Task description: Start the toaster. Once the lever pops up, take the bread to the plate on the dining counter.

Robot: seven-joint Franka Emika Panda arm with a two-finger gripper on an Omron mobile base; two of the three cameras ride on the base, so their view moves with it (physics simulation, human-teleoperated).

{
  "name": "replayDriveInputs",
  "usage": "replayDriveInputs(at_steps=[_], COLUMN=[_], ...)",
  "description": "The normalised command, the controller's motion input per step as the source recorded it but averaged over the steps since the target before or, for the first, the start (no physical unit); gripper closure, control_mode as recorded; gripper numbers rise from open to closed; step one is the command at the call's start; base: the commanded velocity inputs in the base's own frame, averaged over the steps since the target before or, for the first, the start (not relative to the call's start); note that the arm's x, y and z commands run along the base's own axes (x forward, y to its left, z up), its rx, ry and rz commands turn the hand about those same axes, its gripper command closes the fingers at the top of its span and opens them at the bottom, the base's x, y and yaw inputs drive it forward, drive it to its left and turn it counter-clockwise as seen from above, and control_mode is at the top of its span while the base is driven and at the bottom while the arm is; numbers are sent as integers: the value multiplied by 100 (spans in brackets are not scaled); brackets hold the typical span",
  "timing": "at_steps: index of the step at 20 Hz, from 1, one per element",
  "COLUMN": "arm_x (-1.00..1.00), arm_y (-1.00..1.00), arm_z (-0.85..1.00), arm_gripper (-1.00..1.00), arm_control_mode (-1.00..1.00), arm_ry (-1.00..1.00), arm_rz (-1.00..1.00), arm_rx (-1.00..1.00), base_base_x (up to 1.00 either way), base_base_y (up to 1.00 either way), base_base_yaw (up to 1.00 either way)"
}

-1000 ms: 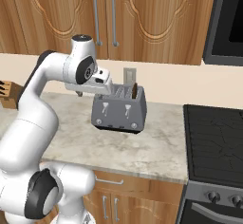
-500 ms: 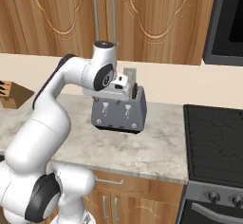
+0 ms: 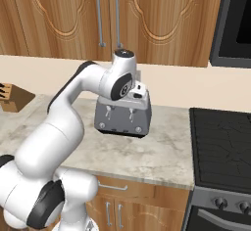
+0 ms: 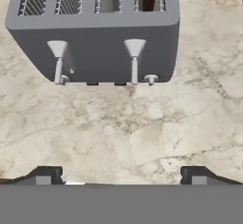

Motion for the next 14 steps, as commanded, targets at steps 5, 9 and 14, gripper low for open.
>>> replayDriveInputs(at_steps=[5,9,14], arm_x=[10,17,13], arm_y=[-17,-19,-16], arm_z=[-8,-9,-11], arm_gripper=[-100,-100,-100], arm_control_mode=[-100,-100,-100], arm_ry=[0,0,0], arm_rz=[0,0,0], arm_rx=[0,0,0], base_base_x=[0,0,0], base_base_y=[0,0,0], base_base_yaw=[0,0,0])
